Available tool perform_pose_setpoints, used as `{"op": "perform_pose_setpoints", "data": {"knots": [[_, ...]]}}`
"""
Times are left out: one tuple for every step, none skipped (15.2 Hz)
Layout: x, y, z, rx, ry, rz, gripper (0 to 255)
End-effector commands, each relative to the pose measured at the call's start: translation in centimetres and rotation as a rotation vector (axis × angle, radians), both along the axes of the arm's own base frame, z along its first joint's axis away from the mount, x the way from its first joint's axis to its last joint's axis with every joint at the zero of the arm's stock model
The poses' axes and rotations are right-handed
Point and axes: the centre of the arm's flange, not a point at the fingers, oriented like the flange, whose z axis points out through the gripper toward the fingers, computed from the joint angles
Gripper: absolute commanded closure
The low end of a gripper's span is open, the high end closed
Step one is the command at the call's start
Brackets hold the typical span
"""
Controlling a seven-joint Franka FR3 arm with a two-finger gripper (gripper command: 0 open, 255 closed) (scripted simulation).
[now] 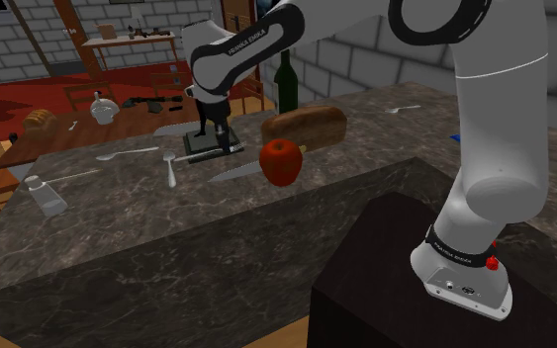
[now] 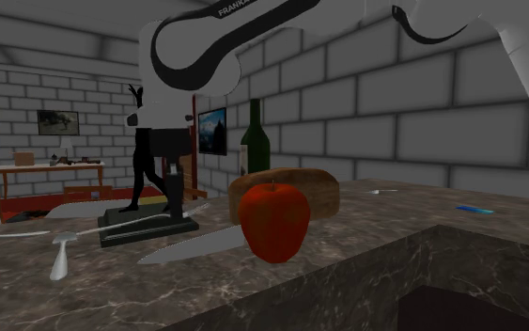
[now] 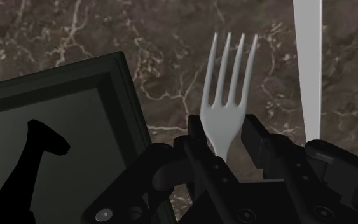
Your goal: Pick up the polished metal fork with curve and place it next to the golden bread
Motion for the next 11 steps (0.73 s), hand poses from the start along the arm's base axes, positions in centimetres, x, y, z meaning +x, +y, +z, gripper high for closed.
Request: {"op": "perform_pose_setpoints", "data": {"knots": [[0.0,0.0,-1.0,0.0,-0.001,0.0,255],[0.0,0.0,-1.5,0.0,-0.001,0.0,255],[0.0,0.0,-2.0,0.0,-0.001,0.0,255],[0.0,0.0,-2.5,0.0,-0.001,0.0,255],[0.0,0.0,-3.1,0.0,-0.001,0.0,255],[0.0,0.0,-3.6,0.0,-0.001,0.0,255],[0.0,0.0,-4.0,0.0,-0.001,0.0,255],[0.0,0.0,-4.0,0.0,-0.001,0.0,255],[0.0,0.0,-4.0,0.0,-0.001,0.0,255],[0.0,0.0,-4.0,0.0,-0.001,0.0,255],[0.0,0.0,-4.0,0.0,-0.001,0.0,255]]}}
